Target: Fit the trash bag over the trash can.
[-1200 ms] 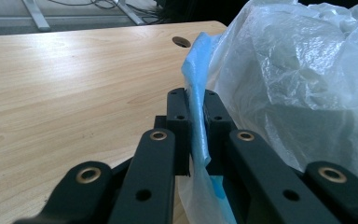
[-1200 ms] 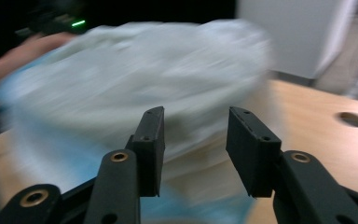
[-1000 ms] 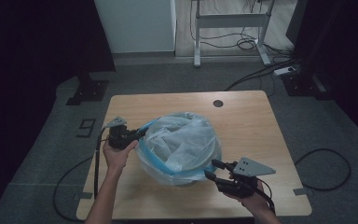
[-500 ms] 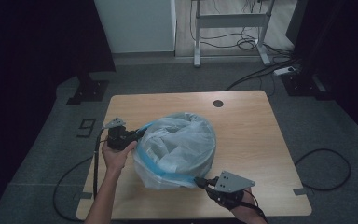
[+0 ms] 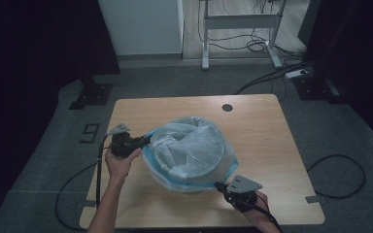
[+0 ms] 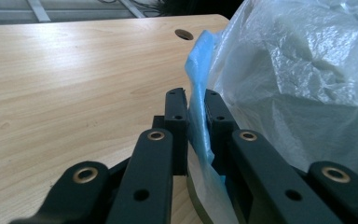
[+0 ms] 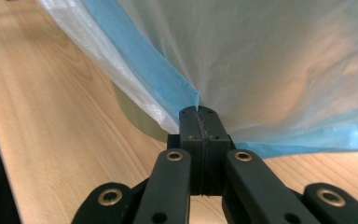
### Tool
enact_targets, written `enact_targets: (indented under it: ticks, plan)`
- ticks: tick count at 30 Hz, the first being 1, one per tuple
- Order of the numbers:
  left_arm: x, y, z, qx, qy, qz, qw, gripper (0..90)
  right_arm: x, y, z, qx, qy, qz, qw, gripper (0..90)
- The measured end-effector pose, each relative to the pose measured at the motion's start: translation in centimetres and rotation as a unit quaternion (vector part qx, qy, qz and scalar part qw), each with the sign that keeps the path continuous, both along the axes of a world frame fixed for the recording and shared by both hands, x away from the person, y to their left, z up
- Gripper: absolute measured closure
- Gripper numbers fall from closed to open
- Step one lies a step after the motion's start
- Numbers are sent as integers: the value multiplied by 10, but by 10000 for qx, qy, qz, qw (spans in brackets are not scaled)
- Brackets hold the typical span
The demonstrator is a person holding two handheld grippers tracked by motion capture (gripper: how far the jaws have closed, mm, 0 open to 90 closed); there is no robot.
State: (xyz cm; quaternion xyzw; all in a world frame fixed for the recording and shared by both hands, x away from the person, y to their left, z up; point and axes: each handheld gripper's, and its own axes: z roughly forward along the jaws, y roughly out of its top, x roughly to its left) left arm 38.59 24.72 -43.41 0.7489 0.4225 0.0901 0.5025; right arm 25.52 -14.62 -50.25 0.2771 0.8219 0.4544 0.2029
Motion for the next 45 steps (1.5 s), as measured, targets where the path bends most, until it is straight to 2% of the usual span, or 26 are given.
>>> enact_targets:
  ticks: [2,11,15,16,17,18,20,21,22,23,24,27,30,32,37,40,41,45]
  plan:
    - [0,-1,-1,-4,29,-26,10000,817,3,-2,-5,-2,50,-33,10000,891]
    - [2,-3,-5,72,272,-92,9996,794,8,-13,-12,415,299,-96,9986,879]
    - [2,-4,-7,90,253,-100,9996,789,11,-15,-16,452,373,-122,9982,864]
    - [0,-3,-6,58,159,-62,9998,761,12,-17,-17,552,414,-155,9975,782]
    - [0,-3,-6,58,159,-62,9998,724,12,-17,-17,552,414,-155,9975,782]
    - [-1,-3,-4,72,69,9,9999,724,11,-18,-17,645,421,-201,9968,733]
    - [-6,1,2,63,-176,212,9996,581,9,-22,-12,910,368,-282,9948,614]
    - [-8,3,4,25,-244,226,9994,494,7,-25,-8,1088,355,-330,9929,547]
    - [-11,7,8,18,-374,243,9990,372,5,-30,-3,1289,329,-383,9904,485]
    - [-11,7,8,18,-374,243,9990,332,5,-30,-3,1289,329,-383,9904,485]
    - [-14,10,11,24,-475,243,9986,332,4,-32,-1,1357,308,-412,9894,467]
    - [-18,15,17,12,-576,103,9983,224,1,-37,8,1475,170,-506,9876,408]
    - [-23,18,22,10,-687,-53,9976,221,1,-38,9,1508,149,-543,9870,396]
    - [-26,18,25,-4,-758,-166,9970,220,5,-44,10,1608,161,-657,9847,380]
    - [-32,17,34,-80,-873,-494,9949,219,11,-54,7,1714,201,-806,9817,357]
    - [-35,13,42,-62,-955,-708,9929,226,12,-60,6,1771,207,-877,9801,349]
    - [-36,11,45,-36,-998,-771,9920,238,12,-65,5,1828,201,-934,9785,349]
    - [-38,0,58,91,-1099,-1087,9879,246,10,-74,4,1924,181,-994,9761,350]
